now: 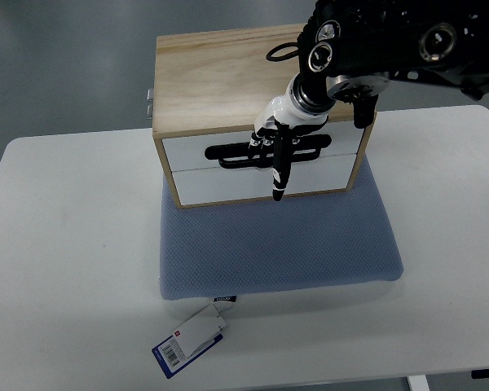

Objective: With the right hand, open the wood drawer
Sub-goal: 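Pull the upper drawer toward the robot with the right hand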

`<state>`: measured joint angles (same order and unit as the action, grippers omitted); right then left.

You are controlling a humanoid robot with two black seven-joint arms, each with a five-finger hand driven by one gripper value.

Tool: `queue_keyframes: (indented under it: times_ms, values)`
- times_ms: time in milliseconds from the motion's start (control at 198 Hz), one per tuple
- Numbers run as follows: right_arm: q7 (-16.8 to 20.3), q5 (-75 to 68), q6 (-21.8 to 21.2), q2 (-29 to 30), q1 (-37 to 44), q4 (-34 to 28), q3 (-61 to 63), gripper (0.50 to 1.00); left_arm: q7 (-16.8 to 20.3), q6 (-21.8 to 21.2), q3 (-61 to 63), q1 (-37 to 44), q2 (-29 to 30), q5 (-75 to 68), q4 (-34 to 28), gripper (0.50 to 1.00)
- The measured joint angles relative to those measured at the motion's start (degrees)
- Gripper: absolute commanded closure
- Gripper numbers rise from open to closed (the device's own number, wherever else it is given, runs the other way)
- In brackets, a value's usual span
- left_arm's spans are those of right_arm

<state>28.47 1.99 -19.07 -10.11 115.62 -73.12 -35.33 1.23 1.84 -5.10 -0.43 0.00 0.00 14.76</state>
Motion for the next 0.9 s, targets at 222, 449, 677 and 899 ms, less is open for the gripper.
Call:
queue_keyframes:
  times_ms: [222,449,677,899]
  values:
    - [0.0,0.0,-1.1,-0.2,-0.6,0.0,0.0,0.556,0.0,-0.1,0.0,0.0,0.0,0.0,0.0,0.500]
    - [-0.1,-0.4,-5.7,-0.6,-0.5,-0.1,0.1,0.556,0.0,-0.1,0.0,0.0,0.0,0.0,-0.1,0.500]
    - [-0.3,-1.1,-10.2,-1.6,0.0,-0.7,0.7,0.556,0.0,-0.1,0.0,0.0,0.0,0.0,-0.1,0.500]
    - [-0.4,-2.2,-14.8,-3.6,0.2,-3.2,0.8,0.556,0.0,-0.1,-0.1,0.0,0.0,0.0,-0.2,0.500]
